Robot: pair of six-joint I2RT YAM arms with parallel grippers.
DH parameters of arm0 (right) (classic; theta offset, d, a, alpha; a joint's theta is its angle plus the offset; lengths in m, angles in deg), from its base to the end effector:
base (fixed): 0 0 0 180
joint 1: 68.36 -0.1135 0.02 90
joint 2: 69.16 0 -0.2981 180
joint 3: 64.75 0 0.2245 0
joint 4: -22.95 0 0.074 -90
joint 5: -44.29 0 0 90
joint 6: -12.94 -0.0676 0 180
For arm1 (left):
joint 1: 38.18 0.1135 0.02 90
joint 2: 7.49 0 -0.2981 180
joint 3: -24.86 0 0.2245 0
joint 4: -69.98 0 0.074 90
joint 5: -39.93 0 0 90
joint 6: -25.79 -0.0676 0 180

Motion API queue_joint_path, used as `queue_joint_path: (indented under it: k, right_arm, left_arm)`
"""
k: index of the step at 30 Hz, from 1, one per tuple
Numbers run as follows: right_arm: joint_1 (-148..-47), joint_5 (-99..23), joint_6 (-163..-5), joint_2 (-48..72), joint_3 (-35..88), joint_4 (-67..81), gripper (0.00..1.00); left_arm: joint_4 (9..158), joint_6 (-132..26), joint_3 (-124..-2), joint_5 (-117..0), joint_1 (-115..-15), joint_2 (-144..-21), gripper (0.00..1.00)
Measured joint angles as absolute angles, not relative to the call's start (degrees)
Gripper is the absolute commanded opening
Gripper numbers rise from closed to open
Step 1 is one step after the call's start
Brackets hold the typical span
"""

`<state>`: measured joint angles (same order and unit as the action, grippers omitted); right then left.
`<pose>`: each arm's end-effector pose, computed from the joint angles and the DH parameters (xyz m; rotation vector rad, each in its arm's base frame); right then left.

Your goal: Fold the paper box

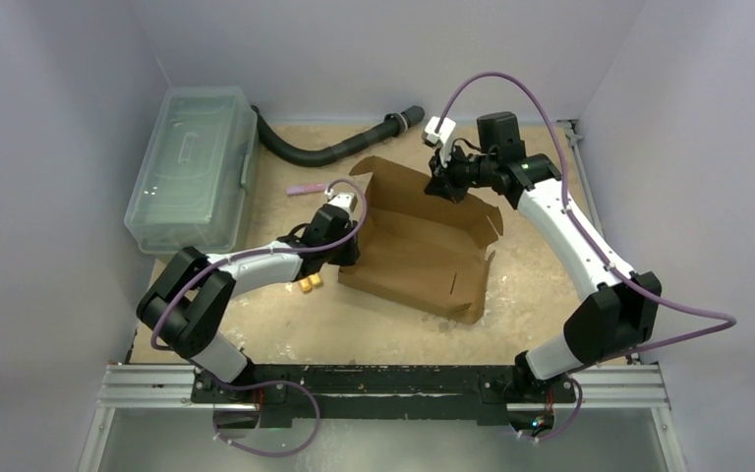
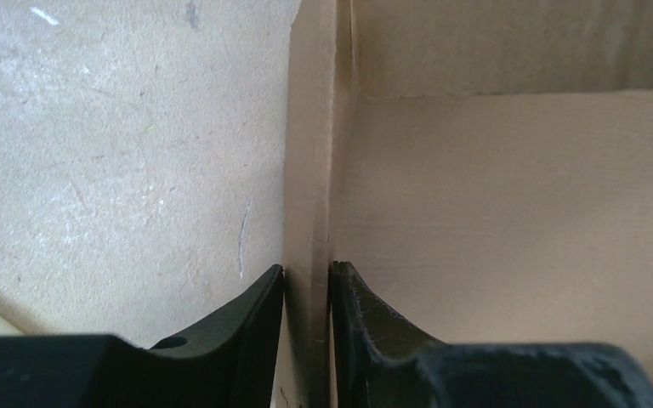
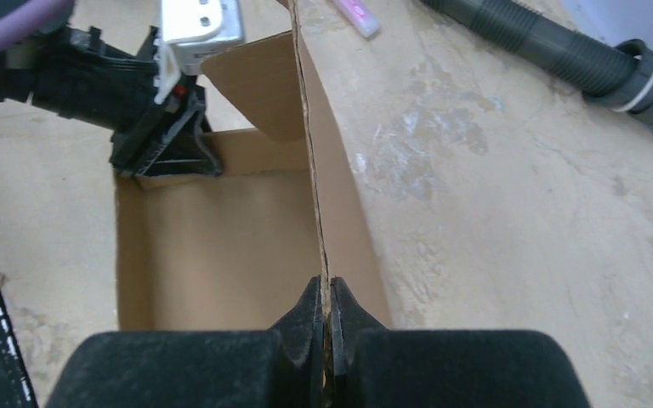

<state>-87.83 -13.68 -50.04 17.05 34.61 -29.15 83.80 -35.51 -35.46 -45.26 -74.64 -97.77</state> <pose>0.2907 0.1408 0.3795 -1.1268 1.8717 0.5519 0.2591 -0.1844 0.2017 0.1184 2.3764 -0.4625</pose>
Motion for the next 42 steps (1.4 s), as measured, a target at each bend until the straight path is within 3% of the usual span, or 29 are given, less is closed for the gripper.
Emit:
queue_joint_path:
  k: [6,19,42]
  right_arm:
    - [-87.89,-8.44,-50.04,16.9,32.64,-29.69,0.0]
    - [-87.91,-5.51,-50.04,16.59,30.32,-30.26,0.0]
    - [-87.89,-4.11,-46.89,16.59,30.1,-32.64,0.0]
  left_arm:
    - [86.17,-35.53,-36.42,-44.1,-74.69,-98.82,0.29]
    - [86.21,-33.49,-39.22,-41.6,-74.71,-102.14,0.5]
    - [67.48,-27.37,-35.72,-51.53,-69.05,-101.44,0.55]
